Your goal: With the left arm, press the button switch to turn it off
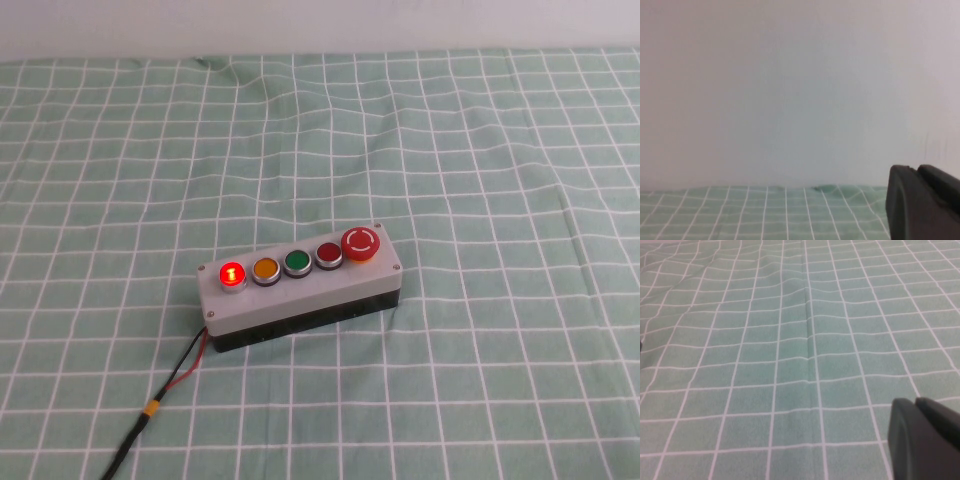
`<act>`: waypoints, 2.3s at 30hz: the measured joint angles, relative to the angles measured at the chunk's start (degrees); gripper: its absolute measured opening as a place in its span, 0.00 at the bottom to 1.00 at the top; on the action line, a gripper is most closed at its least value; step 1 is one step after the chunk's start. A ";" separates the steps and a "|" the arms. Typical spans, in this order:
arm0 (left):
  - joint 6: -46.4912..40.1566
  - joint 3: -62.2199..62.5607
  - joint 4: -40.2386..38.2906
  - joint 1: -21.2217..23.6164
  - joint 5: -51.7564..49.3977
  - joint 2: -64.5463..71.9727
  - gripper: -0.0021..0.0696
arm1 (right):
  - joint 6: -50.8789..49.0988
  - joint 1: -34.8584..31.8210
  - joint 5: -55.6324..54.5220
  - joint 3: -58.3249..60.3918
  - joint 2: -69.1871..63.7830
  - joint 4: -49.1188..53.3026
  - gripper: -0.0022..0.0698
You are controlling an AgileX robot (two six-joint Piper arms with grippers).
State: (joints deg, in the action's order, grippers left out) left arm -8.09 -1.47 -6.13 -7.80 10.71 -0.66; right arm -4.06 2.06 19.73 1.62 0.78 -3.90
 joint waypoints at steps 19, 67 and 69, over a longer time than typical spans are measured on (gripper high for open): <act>3.37 0.41 -0.11 0.00 22.17 0.00 0.03 | 0.00 0.00 0.00 0.00 0.00 0.00 0.01; -7.63 60.11 -25.43 -1.74 -53.20 68.66 0.03 | 0.00 0.00 0.00 0.00 0.00 0.00 0.01; -8.70 61.50 -25.70 -3.83 -53.98 72.06 0.03 | 0.00 0.00 0.00 0.00 0.00 0.00 0.01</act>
State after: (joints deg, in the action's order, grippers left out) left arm -16.79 60.03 -31.82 -11.64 -43.27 71.40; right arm -4.06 2.06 19.73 1.62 0.78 -3.90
